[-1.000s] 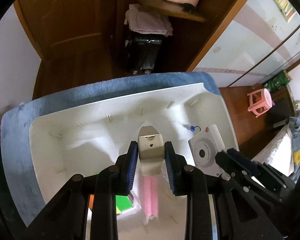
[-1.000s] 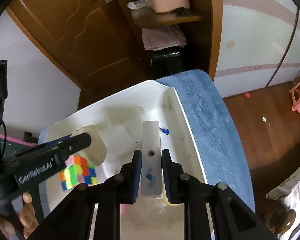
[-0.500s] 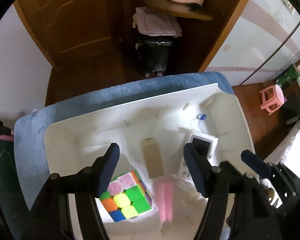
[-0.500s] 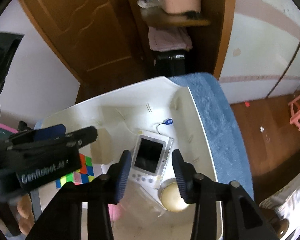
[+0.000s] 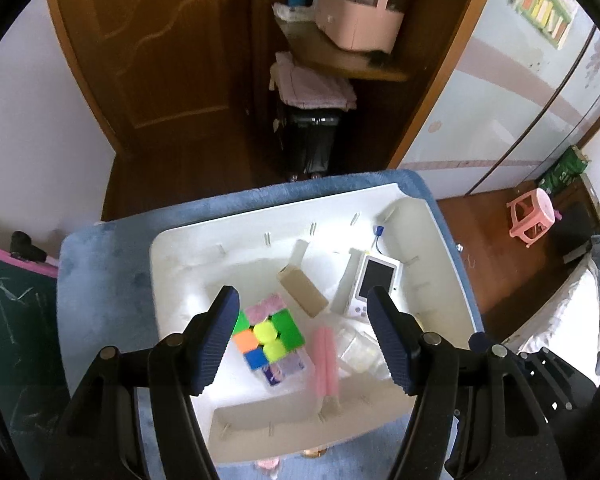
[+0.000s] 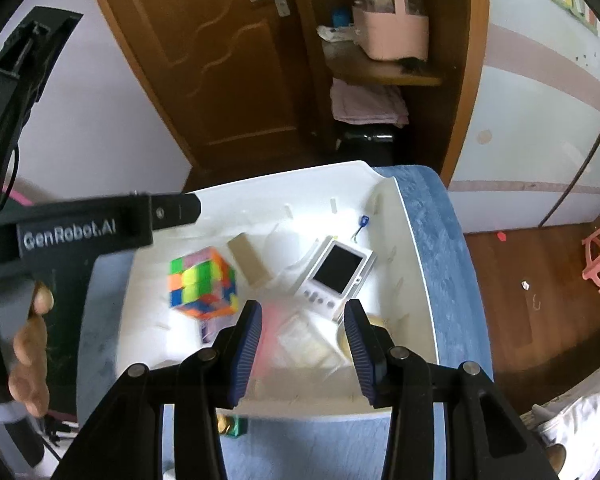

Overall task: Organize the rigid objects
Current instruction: 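Lift both tools away from the white tray, then grasp the black charger with the left tool while the right tool grasps the white charger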

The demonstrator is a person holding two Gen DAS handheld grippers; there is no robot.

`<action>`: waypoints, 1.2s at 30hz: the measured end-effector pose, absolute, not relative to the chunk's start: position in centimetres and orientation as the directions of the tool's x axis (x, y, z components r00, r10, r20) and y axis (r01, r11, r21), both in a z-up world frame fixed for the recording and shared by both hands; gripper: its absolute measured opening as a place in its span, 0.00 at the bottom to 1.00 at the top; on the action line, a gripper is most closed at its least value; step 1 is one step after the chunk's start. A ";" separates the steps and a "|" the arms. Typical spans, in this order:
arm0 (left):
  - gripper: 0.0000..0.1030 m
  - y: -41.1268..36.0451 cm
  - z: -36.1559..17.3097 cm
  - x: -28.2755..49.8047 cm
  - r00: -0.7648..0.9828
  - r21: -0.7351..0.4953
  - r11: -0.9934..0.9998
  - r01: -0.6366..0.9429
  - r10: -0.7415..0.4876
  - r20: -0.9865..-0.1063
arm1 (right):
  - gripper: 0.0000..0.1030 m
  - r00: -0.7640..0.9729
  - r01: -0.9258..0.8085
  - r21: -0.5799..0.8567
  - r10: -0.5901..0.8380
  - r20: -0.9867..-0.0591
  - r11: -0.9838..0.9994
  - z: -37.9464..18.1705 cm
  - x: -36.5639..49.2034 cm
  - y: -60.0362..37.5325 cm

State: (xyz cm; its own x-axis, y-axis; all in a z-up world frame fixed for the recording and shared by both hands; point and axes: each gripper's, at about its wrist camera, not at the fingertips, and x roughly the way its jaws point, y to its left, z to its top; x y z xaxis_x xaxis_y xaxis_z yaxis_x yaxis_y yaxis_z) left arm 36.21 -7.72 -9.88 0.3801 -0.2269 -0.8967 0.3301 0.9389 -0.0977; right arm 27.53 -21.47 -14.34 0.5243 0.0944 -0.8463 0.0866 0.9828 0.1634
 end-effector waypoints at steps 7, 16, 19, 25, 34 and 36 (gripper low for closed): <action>0.68 -5.3 -6.3 32.1 0.444 -0.104 0.944 0.314 -0.242 -0.862 | 0.48 0.571 0.033 0.176 0.126 -0.811 0.984 -11.4 23.1 -20.3; 0.68 -1.1 -4.8 25.3 0.494 -0.113 0.954 0.277 -0.242 -0.835 | 0.54 0.597 -0.027 0.188 0.166 -0.785 0.982 -9.8 18.0 -18.7; 0.68 0.4 -5.3 23.0 0.494 -0.113 0.960 0.257 -0.231 -0.838 | 0.54 0.588 -0.041 0.195 0.181 -0.788 0.980 -10.0 16.5 -18.3; 0.68 3.3 -7.7 18.2 0.475 -0.106 0.974 0.201 -0.192 -0.859 | 0.54 0.559 -0.070 0.206 0.210 -0.802 0.976 -11.0 14.0 -17.0; 0.68 6.2 -13.9 12.0 0.409 -0.081 0.988 0.129 -0.127 -0.904 | 0.54 0.487 -0.113 0.223 0.249 -0.837 0.968 -13.6 11.4 -14.7; 0.68 6.6 -15.1 11.0 0.389 -0.084 0.989 0.119 -0.124 -0.913 | 0.54 0.466 -0.120 0.233 0.262 -0.845 0.965 -14.2 11.1 -14.2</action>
State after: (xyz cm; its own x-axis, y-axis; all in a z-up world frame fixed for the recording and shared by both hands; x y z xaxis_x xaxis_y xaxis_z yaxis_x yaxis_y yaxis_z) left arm 11.03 6.59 -15.12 0.3893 -0.1244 -0.9127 0.1190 0.9893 -0.0841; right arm 11.08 -14.18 -14.25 0.4655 0.2616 -0.8455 -0.1200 0.9651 0.2326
